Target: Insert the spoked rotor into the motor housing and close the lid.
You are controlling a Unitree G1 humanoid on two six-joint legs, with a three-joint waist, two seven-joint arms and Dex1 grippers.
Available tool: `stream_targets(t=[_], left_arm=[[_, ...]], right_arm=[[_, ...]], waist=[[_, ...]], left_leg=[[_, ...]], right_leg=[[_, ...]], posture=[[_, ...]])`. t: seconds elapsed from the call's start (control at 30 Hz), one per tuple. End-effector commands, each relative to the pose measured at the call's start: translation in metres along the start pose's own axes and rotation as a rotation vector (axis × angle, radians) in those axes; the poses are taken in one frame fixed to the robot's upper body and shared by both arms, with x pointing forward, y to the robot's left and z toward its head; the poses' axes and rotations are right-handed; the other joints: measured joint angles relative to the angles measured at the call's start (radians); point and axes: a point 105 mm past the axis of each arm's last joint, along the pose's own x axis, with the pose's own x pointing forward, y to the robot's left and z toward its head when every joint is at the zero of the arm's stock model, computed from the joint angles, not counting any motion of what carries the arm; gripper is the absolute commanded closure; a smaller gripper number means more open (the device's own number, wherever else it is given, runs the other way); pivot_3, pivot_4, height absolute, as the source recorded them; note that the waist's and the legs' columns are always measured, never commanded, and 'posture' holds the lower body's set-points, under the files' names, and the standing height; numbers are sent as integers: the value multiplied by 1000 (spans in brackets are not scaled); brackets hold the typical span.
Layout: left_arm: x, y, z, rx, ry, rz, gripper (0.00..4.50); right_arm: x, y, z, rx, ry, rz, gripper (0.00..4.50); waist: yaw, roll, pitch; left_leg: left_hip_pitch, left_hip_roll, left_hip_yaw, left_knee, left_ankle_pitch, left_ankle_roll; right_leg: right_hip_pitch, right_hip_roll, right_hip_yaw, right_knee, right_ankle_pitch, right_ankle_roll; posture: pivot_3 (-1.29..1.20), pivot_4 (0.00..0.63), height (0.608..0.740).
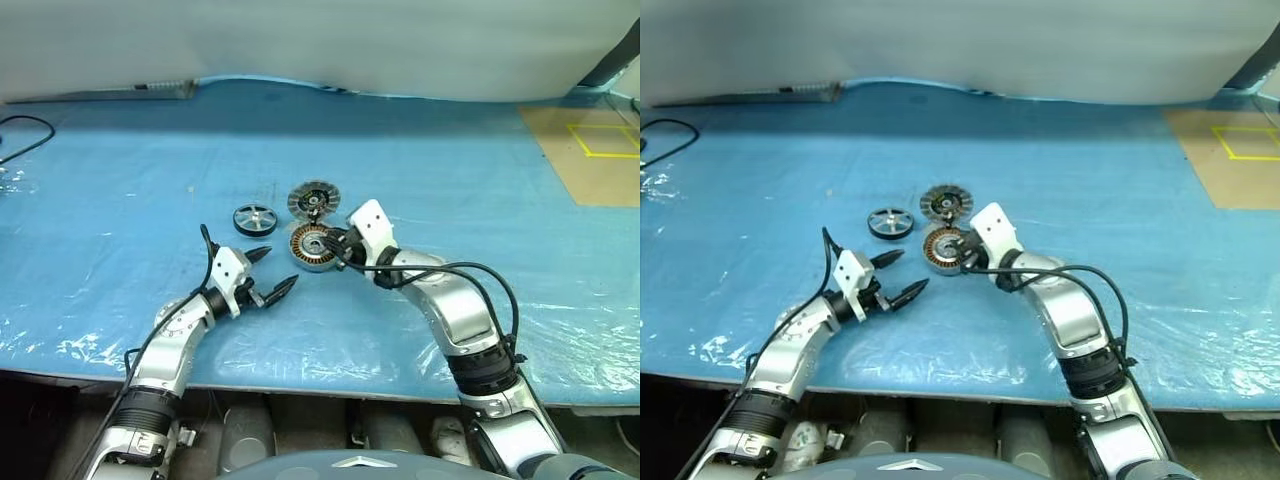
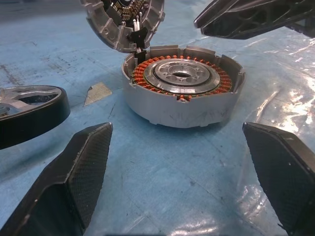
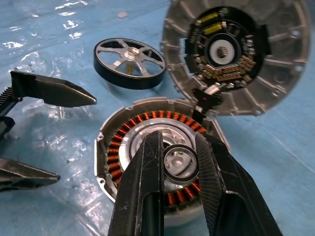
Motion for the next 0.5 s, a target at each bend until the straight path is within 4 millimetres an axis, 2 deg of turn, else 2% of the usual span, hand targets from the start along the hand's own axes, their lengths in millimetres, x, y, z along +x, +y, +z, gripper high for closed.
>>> stream_targets(t=[0.03,0.3,0.5], left_arm=[[1,-1,11,33,-39,-3,0],[0,0,12,39,-38,1,0],[-1,1,13,42,-36,3,0]], right_arm=[[5,1,7,-18,-26,-1,3915],[14,1,0,13,-21,7,3915],[21,1,2,13,-32,11,3915]], waist=[[1,0,0],[0,0,0],[-5,0,0]], left_leg=[[0,0,0,0,0,0],[0,0,0,0,0,0],[0,0,0,0,0,0]], right_leg=[[0,0,0,0,0,0],[0,0,0,0,0,0],[0,0,0,0,0,0]], posture=[[0,150,740],[0,150,740],[0,150,740]])
